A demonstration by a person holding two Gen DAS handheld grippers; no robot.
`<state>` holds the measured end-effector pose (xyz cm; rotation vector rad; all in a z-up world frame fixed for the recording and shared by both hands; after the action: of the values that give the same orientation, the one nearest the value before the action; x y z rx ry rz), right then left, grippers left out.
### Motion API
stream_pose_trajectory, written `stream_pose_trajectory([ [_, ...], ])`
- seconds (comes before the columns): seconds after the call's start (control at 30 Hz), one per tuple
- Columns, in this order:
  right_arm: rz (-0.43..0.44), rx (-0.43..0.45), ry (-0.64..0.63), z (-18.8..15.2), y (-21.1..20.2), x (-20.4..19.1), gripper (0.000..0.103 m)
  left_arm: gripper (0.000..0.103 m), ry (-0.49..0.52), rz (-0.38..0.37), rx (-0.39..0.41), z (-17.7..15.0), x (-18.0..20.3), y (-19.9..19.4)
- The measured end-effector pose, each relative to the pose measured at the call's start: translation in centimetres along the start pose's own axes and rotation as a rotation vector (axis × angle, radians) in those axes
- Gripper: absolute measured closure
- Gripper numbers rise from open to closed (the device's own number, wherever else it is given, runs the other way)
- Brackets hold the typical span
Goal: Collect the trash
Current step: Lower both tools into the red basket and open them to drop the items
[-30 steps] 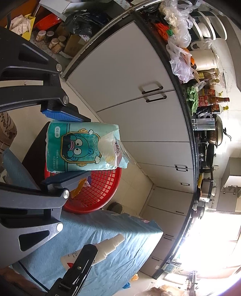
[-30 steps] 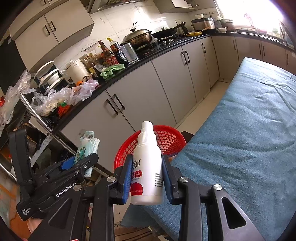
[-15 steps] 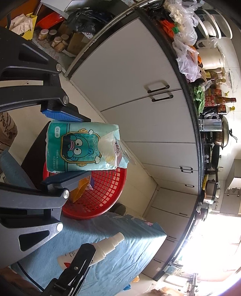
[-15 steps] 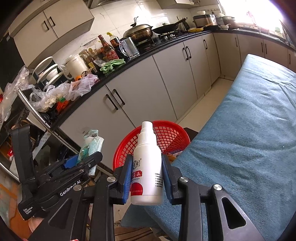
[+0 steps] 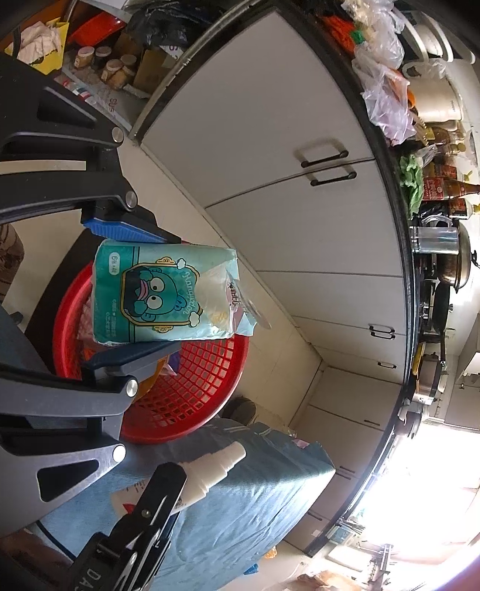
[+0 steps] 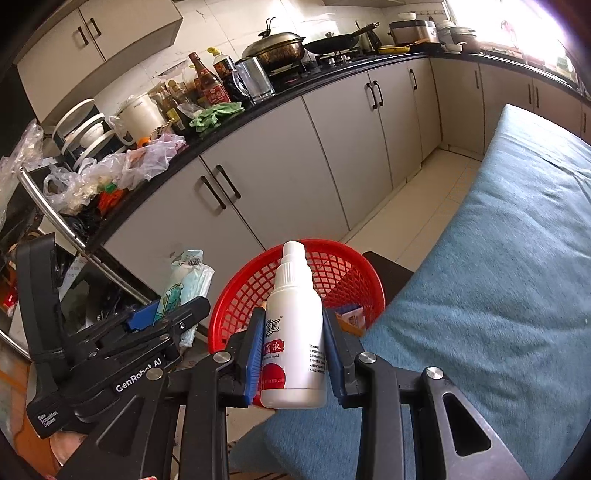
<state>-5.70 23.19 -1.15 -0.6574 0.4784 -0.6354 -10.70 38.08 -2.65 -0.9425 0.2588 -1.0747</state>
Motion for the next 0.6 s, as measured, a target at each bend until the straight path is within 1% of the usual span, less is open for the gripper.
stream_pose_trajectory([
  [0.27,-0.013,-0.033,0.020,1.6,3.3,1.7,0.070,0.057,-0.007,-0.031,-0.048,1.4,0.7,3.0],
  [0.33,0.003,-0.046,0.043,1.9,4.0,2.2,0.070,0.057,-0.009,-0.037,-0.059,1.7,0.9,3.6],
  [0.37,0.012,-0.045,0.051,2.0,4.1,2.3,0.070,0.057,-0.010,-0.042,-0.065,1.8,1.1,4.0],
  [0.53,0.000,-0.036,0.055,3.0,4.8,3.0,0.070,0.057,-0.001,-0.047,-0.076,1.9,1.7,5.2],
  [0.6,0.011,-0.041,0.068,2.9,5.1,3.3,0.070,0.057,0.000,-0.047,-0.083,1.8,1.8,5.6],
])
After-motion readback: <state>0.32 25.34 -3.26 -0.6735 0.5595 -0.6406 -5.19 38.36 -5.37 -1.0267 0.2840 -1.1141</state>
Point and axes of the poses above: each gripper's, at about its wrist camera, not at the fingertips, and y roughly the way its jaws point, x to its right, z to its top, the point moved 6 cm from there along y, roughly the way its jaws point, and after that the axes turned 14 degrees about -y, right-handed, at the moved point
